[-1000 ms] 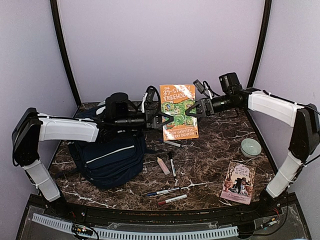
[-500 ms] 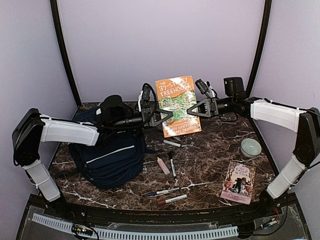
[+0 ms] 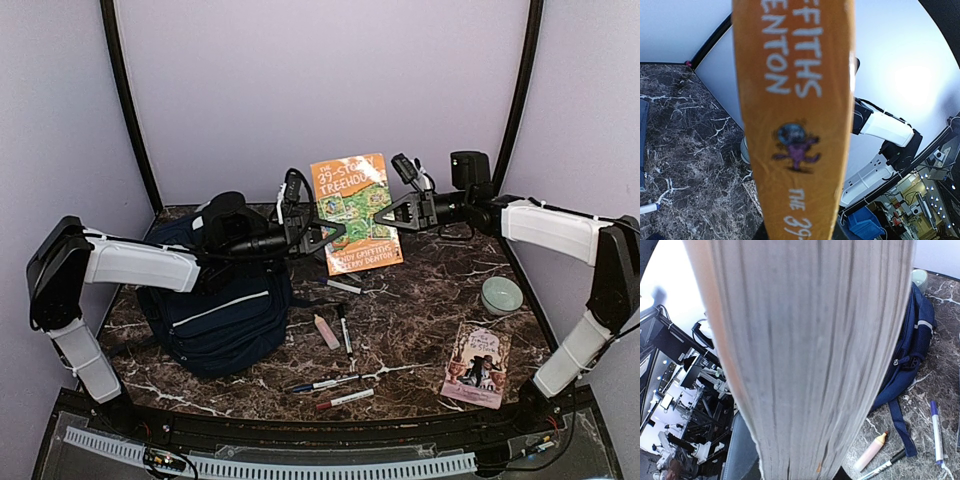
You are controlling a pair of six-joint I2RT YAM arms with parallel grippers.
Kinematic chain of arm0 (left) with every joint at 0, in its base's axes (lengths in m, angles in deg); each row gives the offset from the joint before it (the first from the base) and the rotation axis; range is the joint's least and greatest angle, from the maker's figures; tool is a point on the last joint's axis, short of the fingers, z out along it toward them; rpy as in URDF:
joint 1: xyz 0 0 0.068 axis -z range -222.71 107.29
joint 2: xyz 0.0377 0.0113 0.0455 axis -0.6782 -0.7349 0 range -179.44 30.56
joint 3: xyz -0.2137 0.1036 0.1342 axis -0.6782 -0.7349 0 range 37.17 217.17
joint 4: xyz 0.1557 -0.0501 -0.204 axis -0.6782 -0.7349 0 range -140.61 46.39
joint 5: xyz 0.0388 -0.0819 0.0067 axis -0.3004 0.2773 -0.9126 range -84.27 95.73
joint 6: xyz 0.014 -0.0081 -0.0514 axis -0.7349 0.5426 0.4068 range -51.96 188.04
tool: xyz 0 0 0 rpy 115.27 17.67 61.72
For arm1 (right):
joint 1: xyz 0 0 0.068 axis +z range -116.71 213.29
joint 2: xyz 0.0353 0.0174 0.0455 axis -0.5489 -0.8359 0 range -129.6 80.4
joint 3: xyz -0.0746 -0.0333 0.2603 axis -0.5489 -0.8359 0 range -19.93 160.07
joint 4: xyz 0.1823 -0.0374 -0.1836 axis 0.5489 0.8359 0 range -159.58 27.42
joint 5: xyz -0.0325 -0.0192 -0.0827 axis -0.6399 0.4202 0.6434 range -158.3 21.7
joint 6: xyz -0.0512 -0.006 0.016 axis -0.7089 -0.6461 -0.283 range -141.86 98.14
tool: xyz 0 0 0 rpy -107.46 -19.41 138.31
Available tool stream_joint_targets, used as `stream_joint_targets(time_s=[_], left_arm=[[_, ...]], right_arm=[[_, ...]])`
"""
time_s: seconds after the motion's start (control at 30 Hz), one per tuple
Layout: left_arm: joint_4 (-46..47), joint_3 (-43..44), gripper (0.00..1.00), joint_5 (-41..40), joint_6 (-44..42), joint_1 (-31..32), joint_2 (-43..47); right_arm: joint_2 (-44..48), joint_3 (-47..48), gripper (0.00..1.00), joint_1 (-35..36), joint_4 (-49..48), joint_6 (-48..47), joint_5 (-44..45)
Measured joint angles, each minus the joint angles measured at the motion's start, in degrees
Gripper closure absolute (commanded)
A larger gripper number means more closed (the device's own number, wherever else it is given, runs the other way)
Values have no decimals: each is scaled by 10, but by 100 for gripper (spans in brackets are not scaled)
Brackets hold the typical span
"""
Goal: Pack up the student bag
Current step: Pass from the left arm to the right
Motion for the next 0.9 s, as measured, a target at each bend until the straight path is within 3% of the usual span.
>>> stream_joint_targets(time_s=[0.07, 0.13, 0.37, 0.53, 0.63, 0.73, 0.8, 0.9], left_arm=[[0, 0, 97, 0, 3, -1, -2], [1, 0, 86, 0, 7, -3, -3], [-5, -2, 52, -6, 22, -12, -6], [-35, -13, 38, -7, 17, -30, -3], [-134, -14, 38, -17, -26, -37, 20], [-320, 13, 40, -68, -101, -38, 61], [-467, 50, 43, -125, -155, -37, 89], [-615, 78, 56, -194, -219, -34, 120]], right_arm=[[0, 0, 88, 0, -2, 3, -1], [0, 0, 99, 0, -2, 4, 0], [0, -2, 100, 0, 7, -3, 5], [0, -5, 100, -1, 28, -14, 22], [0, -5, 100, -8, 59, -39, 38], [0, -7, 100, -19, 87, -69, 59], [3, -12, 100, -27, 106, -95, 79], [14, -29, 100, -33, 132, -127, 103]])
